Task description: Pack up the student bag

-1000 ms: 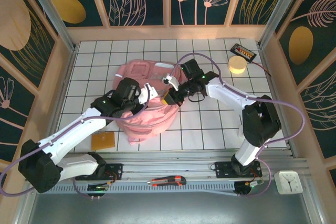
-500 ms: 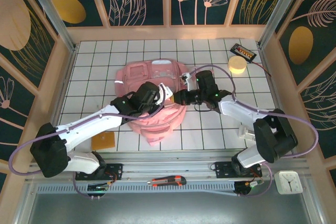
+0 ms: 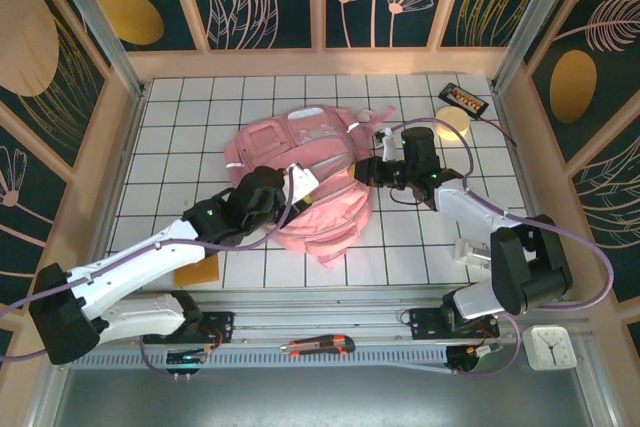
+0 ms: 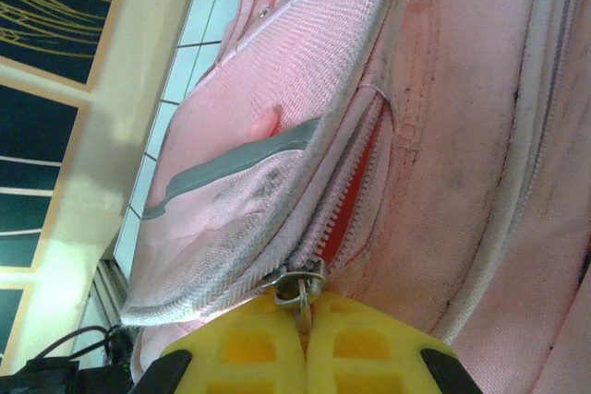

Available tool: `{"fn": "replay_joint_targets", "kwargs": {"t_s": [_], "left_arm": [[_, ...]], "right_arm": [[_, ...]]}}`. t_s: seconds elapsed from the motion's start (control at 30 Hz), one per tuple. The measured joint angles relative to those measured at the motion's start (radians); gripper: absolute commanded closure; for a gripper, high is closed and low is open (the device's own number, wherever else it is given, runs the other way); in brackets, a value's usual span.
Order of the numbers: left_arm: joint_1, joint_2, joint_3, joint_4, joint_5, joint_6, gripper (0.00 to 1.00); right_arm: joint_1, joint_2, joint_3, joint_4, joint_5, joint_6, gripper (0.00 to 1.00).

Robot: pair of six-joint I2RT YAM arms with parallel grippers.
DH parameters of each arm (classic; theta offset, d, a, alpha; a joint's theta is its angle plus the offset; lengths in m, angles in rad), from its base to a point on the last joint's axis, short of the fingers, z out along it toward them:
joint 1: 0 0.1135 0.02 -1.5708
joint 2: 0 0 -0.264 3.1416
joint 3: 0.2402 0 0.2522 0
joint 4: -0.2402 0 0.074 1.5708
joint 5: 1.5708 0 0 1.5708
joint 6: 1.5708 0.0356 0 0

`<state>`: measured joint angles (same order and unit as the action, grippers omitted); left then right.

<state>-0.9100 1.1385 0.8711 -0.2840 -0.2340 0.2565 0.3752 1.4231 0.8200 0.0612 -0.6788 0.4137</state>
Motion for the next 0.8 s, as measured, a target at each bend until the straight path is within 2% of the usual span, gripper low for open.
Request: {"fn": "replay_joint_targets", "kwargs": {"t_s": [0.2, 0.3, 0.63, 0.67, 0.8], "left_arm": [[0.0, 0.004, -0.082, -0.019, -0.023, 0.066, 0.52], [0.0, 0.027, -0.082, 0.005, -0.041, 0.095, 0.6], [0.038, 0.131, -0.082, 0.072, -0.063, 0.161, 0.63], [0.045, 0.135, -0.082, 0.075, -0.063, 0.166, 0.65], [0.067, 0.155, -0.081, 0.081, -0.055, 0.194, 0.88]], "right_arm": [[0.0, 0.002, 0.011, -0.013, -0.016, -0.024, 1.0], [0.0, 0.003, 0.017, -0.019, -0.025, -0.035, 1.0], [0.0, 0.003, 0.026, -0.044, -0.03, -0.05, 1.0], [0.0, 0.003, 0.026, -0.043, -0.031, -0.05, 1.0], [0.0, 0.003, 0.026, -0.046, -0.039, -0.058, 1.0]]}}
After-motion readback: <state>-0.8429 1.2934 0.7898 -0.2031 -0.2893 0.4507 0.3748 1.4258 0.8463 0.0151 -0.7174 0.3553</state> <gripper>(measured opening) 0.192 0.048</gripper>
